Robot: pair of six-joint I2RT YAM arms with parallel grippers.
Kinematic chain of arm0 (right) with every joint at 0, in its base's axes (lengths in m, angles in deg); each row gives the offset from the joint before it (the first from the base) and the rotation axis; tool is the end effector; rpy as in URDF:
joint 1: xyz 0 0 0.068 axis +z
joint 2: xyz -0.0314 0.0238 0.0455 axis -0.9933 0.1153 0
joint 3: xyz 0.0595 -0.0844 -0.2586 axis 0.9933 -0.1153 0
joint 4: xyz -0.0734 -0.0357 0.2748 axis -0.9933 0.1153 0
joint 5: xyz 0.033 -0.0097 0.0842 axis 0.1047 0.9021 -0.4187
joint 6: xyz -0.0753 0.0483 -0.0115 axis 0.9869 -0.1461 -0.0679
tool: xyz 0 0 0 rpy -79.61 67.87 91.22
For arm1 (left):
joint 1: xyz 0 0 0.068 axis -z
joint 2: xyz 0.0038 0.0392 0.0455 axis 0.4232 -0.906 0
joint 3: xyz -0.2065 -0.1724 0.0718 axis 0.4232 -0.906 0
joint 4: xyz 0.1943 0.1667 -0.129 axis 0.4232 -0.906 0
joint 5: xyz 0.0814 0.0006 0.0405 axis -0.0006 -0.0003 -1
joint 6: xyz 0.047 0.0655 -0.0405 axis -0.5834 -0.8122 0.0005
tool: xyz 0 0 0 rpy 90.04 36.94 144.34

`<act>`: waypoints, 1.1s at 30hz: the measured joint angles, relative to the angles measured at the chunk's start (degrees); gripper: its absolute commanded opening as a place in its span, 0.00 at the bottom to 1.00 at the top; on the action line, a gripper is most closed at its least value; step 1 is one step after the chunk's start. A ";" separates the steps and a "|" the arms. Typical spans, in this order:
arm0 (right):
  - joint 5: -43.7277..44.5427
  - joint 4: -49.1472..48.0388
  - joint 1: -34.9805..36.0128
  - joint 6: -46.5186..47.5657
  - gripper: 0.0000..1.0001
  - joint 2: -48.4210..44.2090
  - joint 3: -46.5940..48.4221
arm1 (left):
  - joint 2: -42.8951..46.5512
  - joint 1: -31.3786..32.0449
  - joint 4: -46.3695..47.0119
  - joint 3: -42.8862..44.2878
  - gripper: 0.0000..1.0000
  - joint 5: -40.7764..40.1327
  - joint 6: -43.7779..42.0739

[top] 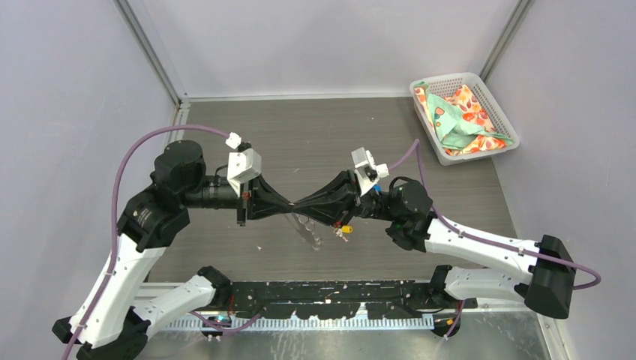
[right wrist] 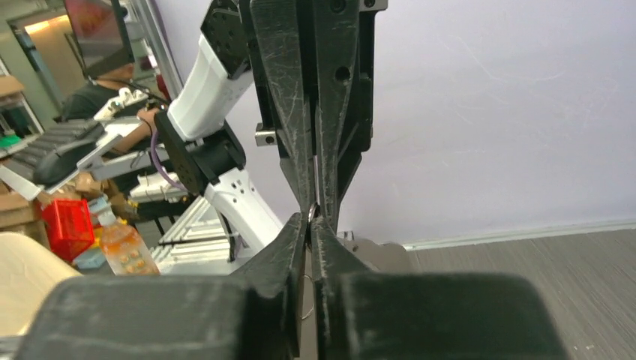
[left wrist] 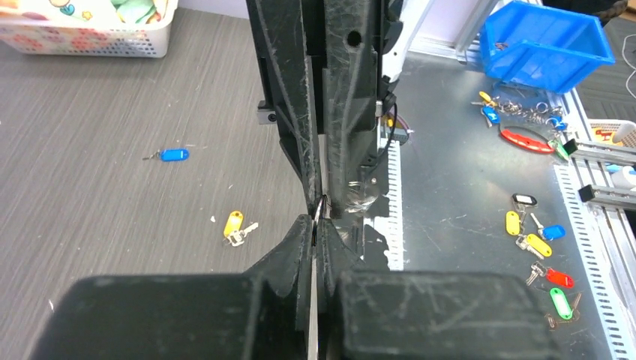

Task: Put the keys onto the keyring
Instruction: Adjust the keyring.

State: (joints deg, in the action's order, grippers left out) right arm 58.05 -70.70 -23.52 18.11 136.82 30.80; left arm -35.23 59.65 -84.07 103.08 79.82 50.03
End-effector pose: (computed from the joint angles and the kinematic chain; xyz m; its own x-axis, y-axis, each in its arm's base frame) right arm 0.1190 0.2795 0.3937 -0.1868 0.4315 -0.8826 -0.9823 -0.0967 0.1606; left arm 0.1142 -0.1545 0.4670 -0.1791 0.1642 -0.9700 0.9818 0.0934 -0.1654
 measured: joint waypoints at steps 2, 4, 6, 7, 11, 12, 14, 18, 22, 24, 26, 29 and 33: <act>-0.35 2.05 0.09 0.31 0.30 -0.24 0.39 | -0.33 0.02 -1.25 0.33 0.00 -1.01 -0.87; -0.90 8.33 0.07 1.92 0.35 -1.27 2.03 | -1.16 0.00 -3.08 0.83 0.00 -1.92 -1.73; -1.62 17.51 0.00 4.72 0.37 -2.27 5.40 | -1.86 0.00 -4.31 1.22 0.00 -2.60 -2.58; -1.86 22.93 -0.07 6.67 0.39 -2.51 7.72 | -2.08 0.02 -4.63 1.36 0.00 -2.60 -2.95; -2.51 45.09 -0.13 15.08 0.41 -1.81 19.06 | -3.63 0.09 -6.21 2.27 0.00 -2.75 -4.17; -2.56 48.63 -0.13 16.72 0.40 -1.27 21.42 | -4.09 0.17 -6.93 2.56 0.00 -2.73 -4.61; -2.91 56.52 -0.13 20.48 0.40 0.39 27.21 | -5.27 0.15 -8.44 3.23 0.00 -2.78 -5.27; -3.17 66.40 -0.11 25.86 0.33 2.86 33.48 | -7.58 0.15 -10.91 4.33 0.01 -2.80 -6.60; -3.61 74.16 -0.11 28.89 0.27 6.27 37.59 | -7.78 0.15 -12.35 4.37 0.00 -2.78 -7.21; -3.65 77.83 -0.13 30.18 0.27 8.46 39.69 | -7.69 0.15 -12.66 4.48 0.00 -2.75 -7.74; -3.65 79.93 -0.13 30.95 0.25 9.53 40.48 | -7.65 0.15 -12.72 4.52 0.00 -2.78 -8.00; -3.61 82.68 -0.11 31.67 0.20 10.19 41.40 | -7.54 0.15 -12.92 4.52 0.00 -2.64 -8.04; -3.48 83.67 -0.09 32.46 0.18 10.38 42.62 | -7.34 0.15 -13.57 4.55 0.01 -2.14 -8.44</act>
State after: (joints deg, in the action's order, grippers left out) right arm 54.58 12.97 -23.61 50.56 147.20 73.42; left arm -42.58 59.80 -97.64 107.63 77.68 41.60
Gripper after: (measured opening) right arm 0.188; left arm 0.016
